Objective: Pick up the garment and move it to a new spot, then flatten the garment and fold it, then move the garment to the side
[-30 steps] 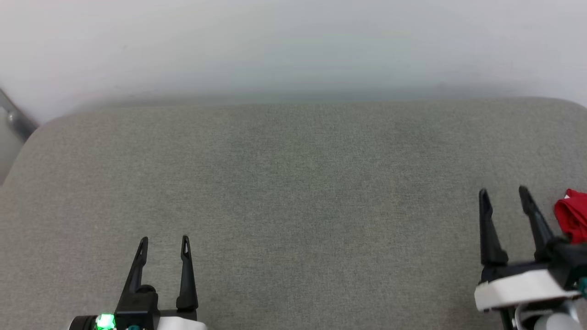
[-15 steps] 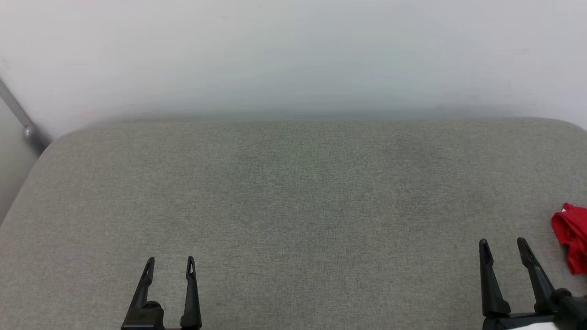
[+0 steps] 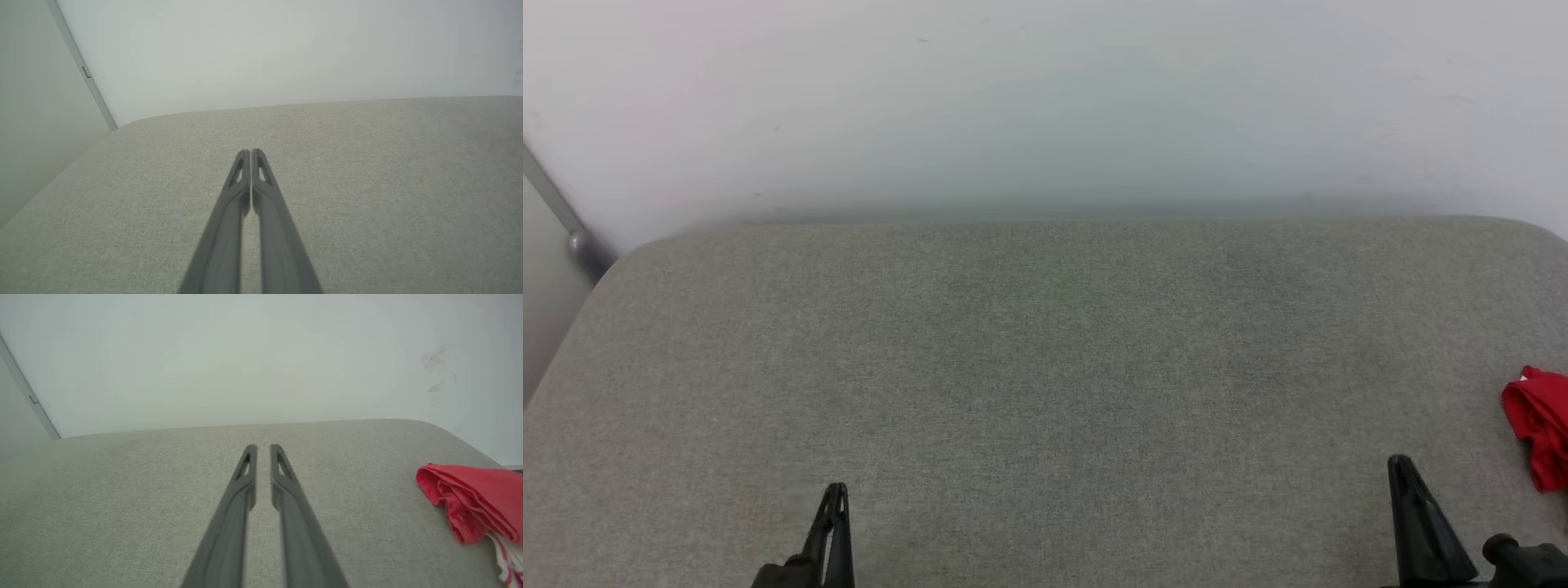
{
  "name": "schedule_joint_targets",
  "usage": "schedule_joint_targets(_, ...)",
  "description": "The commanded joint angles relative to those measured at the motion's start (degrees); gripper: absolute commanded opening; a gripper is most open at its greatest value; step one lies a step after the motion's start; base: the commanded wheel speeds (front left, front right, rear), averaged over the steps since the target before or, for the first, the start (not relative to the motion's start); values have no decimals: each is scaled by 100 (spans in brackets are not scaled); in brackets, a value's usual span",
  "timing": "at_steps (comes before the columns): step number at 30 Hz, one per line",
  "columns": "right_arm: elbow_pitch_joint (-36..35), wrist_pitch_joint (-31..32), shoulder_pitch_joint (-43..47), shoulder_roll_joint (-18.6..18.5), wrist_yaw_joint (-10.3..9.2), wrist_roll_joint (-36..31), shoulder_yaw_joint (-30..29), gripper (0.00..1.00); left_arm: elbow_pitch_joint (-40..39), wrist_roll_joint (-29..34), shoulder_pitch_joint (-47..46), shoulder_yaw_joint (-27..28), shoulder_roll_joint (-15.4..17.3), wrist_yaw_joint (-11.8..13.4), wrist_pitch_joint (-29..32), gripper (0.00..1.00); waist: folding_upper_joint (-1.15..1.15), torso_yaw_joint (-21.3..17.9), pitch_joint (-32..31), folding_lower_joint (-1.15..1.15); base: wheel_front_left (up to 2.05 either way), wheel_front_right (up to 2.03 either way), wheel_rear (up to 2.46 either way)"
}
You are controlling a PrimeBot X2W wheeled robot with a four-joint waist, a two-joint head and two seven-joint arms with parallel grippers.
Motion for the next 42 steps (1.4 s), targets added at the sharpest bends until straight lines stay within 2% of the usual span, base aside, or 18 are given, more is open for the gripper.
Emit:
schedule_joint_targets(1, -17, 12, -9, -1, 0, 119, 8, 0, -26, -123, -10, 2, -2, -17, 9, 0, 0, -1, 2, 0, 0, 0, 0)
schedule_joint_targets(21, 312, 446, -465, -117, -1, 2407, 62, 0, 276, -2531, -460, 170, 55, -350, 458, 0, 0, -13, 37, 0, 0, 0, 0)
schedule_joint_targets(42, 568, 831, -826, -168, -2, 4174, 58, 0, 492, -4400, -812, 338, 69, -618, 841, 0, 0, -24, 72, 0, 0, 0, 0)
